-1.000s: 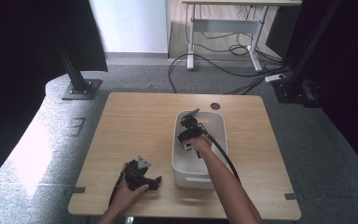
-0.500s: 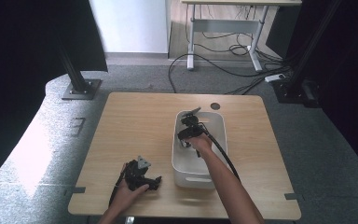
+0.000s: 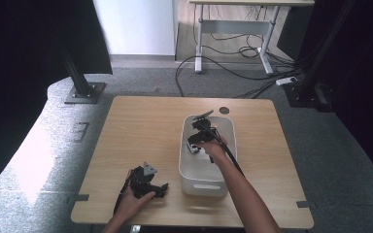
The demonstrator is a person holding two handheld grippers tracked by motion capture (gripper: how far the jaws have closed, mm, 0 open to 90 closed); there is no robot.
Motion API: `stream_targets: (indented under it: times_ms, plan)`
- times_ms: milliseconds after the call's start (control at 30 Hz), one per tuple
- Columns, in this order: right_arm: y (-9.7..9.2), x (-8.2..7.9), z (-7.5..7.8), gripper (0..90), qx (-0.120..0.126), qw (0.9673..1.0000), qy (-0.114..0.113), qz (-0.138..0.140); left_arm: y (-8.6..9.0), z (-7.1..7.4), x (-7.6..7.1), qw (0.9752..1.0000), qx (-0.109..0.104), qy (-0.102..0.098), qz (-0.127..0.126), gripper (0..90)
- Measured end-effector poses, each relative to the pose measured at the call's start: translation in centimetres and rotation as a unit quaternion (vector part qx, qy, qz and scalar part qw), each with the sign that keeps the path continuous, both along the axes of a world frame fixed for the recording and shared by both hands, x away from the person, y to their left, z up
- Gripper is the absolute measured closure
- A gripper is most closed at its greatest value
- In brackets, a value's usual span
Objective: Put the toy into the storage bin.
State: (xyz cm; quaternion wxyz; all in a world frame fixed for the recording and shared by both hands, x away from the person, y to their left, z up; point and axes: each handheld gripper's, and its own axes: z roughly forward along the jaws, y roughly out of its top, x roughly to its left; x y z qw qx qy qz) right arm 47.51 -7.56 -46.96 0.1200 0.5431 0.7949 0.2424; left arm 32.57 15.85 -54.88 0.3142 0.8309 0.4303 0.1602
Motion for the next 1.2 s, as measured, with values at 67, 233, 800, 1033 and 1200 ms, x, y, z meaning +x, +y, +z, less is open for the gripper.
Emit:
stream_targets:
  times_ms: [67, 233, 800, 1033, 1200]
  plan:
    - [-0.4, -0.2, 0.3, 40.1, 0.006, 1.0, -0.005, 0.003, 0.0, 0.0, 0.0, 1.0, 0.0, 0.0, 0.0, 0.0]
    - [-1.4, -0.8, 1.2, 39.9, 0.028, 0.9994, -0.016, 0.011, 0.0, 0.0, 0.0, 1.0, 0.0, 0.0, 0.0, 0.0]
    - [-3.3, -3.9, 5.0, 38.9, 0.073, 0.9946, -0.062, 0.039, 0.0, 0.0, 0.0, 1.0, 0.0, 0.0, 0.0, 0.0]
    - [-3.8, -6.0, 6.8, 38.8, 0.078, 0.9913, -0.092, 0.053, 0.0, 0.0, 0.0, 1.0, 0.0, 0.0, 0.0, 0.0]
    - [-4.9, -6.9, 7.6, 38.7, 0.083, 0.99, -0.103, 0.048, 0.0, 0.0, 0.0, 1.0, 0.0, 0.0, 0.0, 0.0]
